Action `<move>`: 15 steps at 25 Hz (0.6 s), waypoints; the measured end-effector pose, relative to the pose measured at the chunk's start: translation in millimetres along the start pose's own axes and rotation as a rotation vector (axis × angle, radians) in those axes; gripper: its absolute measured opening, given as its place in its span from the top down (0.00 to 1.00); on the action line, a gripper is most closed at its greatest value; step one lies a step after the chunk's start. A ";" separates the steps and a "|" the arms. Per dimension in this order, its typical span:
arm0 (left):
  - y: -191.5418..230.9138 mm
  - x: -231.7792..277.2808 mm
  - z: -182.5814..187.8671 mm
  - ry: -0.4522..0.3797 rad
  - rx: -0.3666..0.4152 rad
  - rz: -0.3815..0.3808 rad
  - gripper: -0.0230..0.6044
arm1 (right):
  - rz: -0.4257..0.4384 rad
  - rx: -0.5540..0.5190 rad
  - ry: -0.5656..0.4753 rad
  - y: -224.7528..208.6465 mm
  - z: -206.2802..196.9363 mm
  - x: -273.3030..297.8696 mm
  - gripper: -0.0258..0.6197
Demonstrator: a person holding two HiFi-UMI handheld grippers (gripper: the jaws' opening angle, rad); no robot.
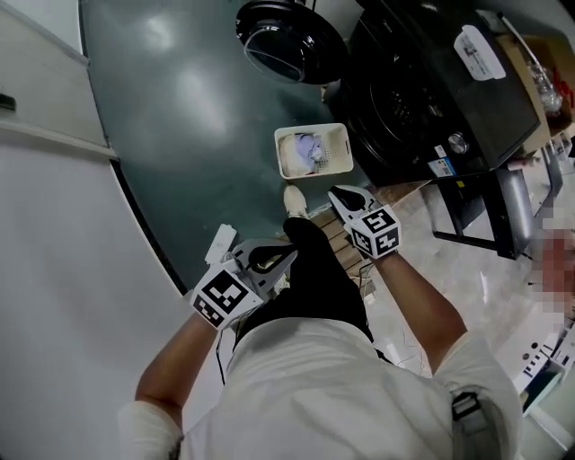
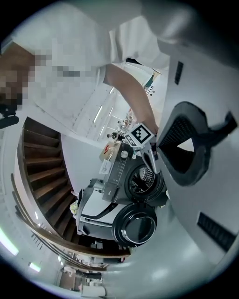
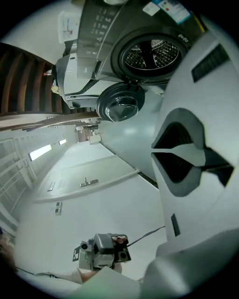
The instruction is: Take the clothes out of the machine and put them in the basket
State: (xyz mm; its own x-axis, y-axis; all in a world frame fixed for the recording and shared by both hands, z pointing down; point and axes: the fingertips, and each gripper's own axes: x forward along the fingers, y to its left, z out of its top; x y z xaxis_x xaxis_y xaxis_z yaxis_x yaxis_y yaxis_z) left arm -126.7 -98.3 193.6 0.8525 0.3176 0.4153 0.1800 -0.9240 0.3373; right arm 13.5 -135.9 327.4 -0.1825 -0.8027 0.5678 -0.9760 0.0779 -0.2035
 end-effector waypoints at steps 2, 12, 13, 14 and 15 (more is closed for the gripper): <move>-15.5 -11.8 -1.5 -0.003 -0.009 0.009 0.97 | -0.003 0.013 -0.012 16.7 4.5 -26.2 0.92; -40.3 -60.1 17.9 -0.108 -0.055 0.134 0.97 | 0.083 -0.023 -0.165 109.7 52.0 -126.7 0.92; -44.0 -62.8 17.9 -0.116 -0.058 0.142 0.97 | 0.084 -0.022 -0.179 115.7 53.4 -136.0 0.92; -48.6 -65.6 16.9 -0.120 -0.059 0.148 0.97 | 0.083 -0.022 -0.189 120.9 53.6 -144.7 0.92; -53.1 -68.5 15.9 -0.121 -0.058 0.152 0.97 | 0.080 -0.024 -0.196 124.7 54.0 -152.1 0.92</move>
State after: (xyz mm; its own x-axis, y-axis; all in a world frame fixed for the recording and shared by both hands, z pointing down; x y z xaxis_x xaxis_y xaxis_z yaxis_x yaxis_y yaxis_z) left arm -186.9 -74.4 133.8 0.9211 0.1440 0.3618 0.0190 -0.9446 0.3276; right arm -74.0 -36.0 172.7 -0.2347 -0.8929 0.3841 -0.9624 0.1580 -0.2209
